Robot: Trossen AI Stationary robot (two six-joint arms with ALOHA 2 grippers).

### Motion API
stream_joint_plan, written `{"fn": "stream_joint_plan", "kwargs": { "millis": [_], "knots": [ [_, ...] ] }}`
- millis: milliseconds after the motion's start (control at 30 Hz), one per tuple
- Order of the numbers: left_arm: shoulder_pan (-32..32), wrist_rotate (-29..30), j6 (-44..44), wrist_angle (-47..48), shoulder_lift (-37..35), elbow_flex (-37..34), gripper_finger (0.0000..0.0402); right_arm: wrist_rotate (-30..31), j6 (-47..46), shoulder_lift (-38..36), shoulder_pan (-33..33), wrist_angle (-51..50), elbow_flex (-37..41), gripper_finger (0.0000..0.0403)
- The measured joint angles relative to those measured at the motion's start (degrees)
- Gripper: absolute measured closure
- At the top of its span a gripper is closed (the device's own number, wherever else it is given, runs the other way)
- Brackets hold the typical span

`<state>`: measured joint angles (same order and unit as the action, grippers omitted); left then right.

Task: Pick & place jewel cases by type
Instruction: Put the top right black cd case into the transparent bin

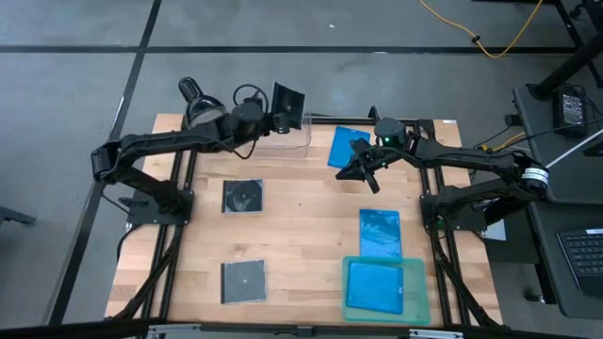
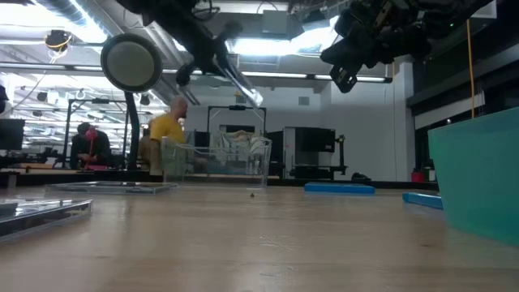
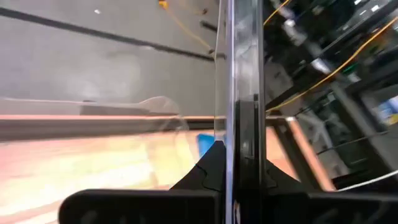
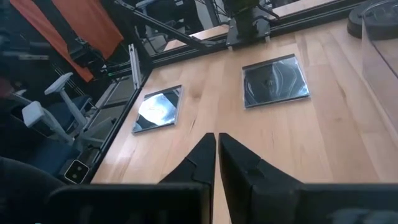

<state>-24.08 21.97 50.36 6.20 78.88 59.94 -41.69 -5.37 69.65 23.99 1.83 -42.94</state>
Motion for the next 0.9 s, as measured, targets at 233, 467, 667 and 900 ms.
{"fn": "stream_joint_plan", "kwargs": {
  "millis": [233, 467, 667, 900],
  "knots": [
    [-0.9, -4.3, -0.6, 1.6, 5.0, 0.0, 0.0396, 0.0, 0.0, 0.0, 0.6, 0.0, 0.0, 0.0377],
    [-0.9, -3.9, -2.0, 1.7, 9.5, 0.0, 0.0396, 0.0, -0.1, 0.0, 1.1, 0.0, 0.0, 0.0377],
    [-1.2, -1.5, -3.6, 0.9, 8.9, 0.0, 0.0396, 0.0, -0.1, 0.0, 1.1, -0.5, 0.0, 0.0377],
    [-2.2, -3.4, -3.0, 3.2, 9.5, 0.0, 0.0396, 0.1, 1.2, 0.0, 1.1, -0.5, 0.0, 0.0377]
  ]
}}
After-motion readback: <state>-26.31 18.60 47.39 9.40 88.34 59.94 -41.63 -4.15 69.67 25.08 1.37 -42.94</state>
